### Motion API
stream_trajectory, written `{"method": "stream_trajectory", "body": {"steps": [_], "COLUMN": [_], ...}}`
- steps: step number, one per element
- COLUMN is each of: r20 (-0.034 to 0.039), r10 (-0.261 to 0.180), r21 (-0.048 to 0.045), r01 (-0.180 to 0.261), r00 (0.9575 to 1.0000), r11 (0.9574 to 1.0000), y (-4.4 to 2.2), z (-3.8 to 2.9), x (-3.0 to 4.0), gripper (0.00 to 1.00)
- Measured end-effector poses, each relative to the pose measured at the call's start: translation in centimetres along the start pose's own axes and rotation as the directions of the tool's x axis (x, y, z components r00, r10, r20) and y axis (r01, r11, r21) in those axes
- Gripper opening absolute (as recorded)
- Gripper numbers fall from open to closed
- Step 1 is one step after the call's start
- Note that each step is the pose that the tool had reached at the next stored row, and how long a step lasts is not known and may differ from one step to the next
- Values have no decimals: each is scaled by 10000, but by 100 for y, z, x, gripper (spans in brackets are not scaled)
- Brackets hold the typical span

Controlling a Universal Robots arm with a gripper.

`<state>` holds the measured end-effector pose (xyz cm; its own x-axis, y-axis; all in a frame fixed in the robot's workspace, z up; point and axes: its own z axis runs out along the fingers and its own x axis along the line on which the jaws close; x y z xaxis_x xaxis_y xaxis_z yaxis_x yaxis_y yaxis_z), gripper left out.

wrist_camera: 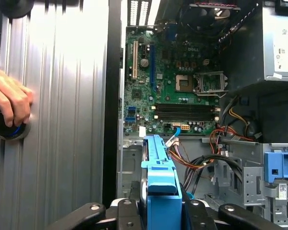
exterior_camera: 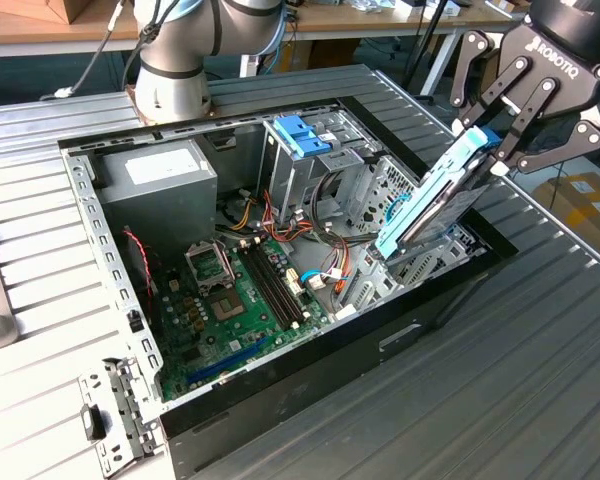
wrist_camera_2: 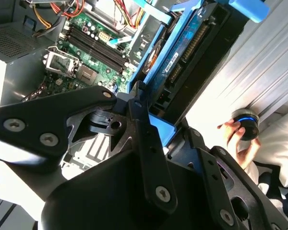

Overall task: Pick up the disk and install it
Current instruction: 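Insert the disk into the insertion slot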

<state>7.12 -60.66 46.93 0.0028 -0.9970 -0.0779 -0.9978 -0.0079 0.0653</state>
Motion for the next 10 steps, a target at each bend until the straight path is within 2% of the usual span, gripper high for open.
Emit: {"method": "stream_trajectory", "body": {"steps": [2, 6, 10], "r20": [-22, -26, -30], "r10": [50, 113, 152], "r21": [4, 9, 12], "r01": [-50, -113, -152], "r00": [10000, 9999, 9999], "r11": [10000, 9999, 9999], "y": [9, 90, 149], "z": [1, 8, 17], "x": [-1, -2, -35], "gripper": [37, 37, 37]}}
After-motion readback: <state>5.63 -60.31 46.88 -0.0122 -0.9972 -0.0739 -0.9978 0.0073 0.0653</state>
